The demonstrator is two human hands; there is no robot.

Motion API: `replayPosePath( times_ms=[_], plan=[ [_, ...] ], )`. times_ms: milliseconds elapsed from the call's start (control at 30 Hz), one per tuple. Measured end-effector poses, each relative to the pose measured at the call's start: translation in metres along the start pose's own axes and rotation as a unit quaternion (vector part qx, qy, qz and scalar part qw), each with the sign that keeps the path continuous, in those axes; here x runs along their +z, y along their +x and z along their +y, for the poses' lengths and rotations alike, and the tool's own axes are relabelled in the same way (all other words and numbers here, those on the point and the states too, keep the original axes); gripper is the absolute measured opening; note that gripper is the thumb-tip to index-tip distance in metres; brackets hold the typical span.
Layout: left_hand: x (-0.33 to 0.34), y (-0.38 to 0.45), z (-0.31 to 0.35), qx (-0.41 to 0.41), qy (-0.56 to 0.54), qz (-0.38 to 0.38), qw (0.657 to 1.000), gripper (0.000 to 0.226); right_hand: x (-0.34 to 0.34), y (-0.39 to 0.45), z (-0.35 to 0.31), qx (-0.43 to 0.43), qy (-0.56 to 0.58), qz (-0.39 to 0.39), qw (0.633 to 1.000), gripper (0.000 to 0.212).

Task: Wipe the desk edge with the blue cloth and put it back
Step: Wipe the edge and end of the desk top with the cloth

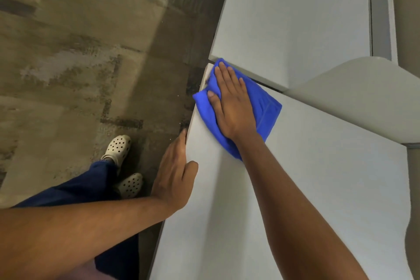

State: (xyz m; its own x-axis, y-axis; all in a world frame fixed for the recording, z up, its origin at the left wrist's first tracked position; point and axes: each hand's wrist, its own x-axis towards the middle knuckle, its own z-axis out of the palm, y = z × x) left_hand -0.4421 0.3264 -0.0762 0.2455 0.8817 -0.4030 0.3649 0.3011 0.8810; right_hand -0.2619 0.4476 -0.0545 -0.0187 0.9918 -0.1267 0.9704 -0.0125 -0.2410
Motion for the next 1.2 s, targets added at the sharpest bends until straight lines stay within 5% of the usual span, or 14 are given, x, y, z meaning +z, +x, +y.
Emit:
replayPosePath(
  times_ms=[233, 433, 733, 1200],
  plan=[
    [-0.005, -0.003, 0.014, -0.002, 0.052, -0.004, 0.999, 0.095, 0.009, -0.022, -0.025, -0.06, -0.016, -0.033, 0.998, 0.066],
    [-0.006, 0.0, 0.011, -0.01, 0.055, 0.001, 0.998, 0.093, -0.005, -0.057, 0.023, -0.149, -0.013, -0.078, 0.986, 0.062],
    [0.0, 0.0, 0.005, -0.004, 0.046, 0.028, 0.999, 0.094, -0.017, -0.027, 0.035, -0.032, 0.007, -0.033, 0.999, 0.065],
    [-0.001, -0.002, 0.016, -0.004, 0.109, 0.048, 0.993, 0.11, 0.001, 0.004, -0.032, -0.097, -0.019, -0.012, 0.995, 0.061]
  ],
)
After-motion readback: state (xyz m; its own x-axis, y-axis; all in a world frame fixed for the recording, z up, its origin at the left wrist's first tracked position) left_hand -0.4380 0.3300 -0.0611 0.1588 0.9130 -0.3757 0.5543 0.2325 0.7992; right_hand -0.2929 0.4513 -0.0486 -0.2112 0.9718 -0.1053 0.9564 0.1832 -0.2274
